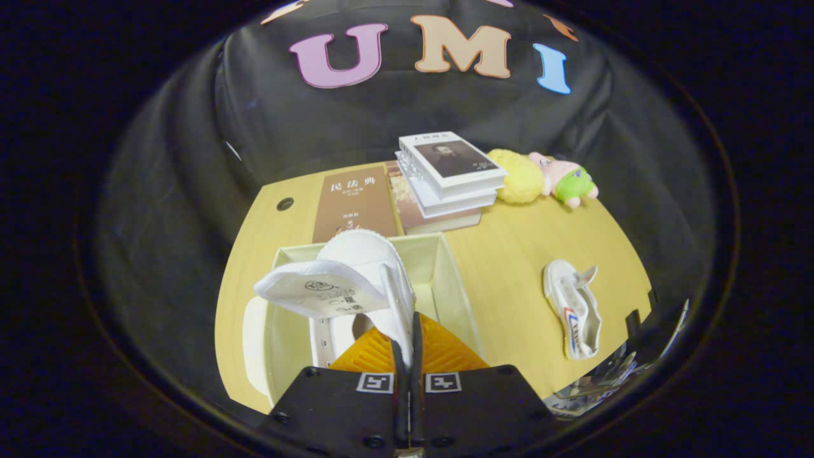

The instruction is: Open the storage box then place both shoes into the box .Put the left shoe in first, then the right shoe, with the right side of both shoes facing outward in a uniform manner.

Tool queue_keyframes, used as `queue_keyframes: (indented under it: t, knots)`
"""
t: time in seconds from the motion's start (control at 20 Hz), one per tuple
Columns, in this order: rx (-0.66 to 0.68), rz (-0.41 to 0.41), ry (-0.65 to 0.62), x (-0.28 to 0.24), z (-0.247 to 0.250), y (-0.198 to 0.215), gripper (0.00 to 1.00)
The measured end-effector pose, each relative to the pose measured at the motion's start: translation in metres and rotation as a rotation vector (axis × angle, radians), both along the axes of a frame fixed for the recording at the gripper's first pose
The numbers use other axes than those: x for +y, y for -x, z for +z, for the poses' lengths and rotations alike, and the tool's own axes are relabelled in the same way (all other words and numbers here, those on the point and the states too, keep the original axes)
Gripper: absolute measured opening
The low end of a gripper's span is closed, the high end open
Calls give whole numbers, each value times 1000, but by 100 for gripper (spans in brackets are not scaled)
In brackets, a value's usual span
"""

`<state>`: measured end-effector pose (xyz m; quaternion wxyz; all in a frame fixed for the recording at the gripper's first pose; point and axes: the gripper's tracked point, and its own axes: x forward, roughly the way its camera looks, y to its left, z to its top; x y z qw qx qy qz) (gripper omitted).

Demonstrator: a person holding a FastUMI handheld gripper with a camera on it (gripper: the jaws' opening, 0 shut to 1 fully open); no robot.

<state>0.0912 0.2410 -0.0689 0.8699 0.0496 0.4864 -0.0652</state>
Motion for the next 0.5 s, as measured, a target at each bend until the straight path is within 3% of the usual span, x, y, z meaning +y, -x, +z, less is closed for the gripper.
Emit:
queue_keyframes:
  t: [0.5]
  knots:
    - [207, 69, 64, 30, -76, 12, 6]
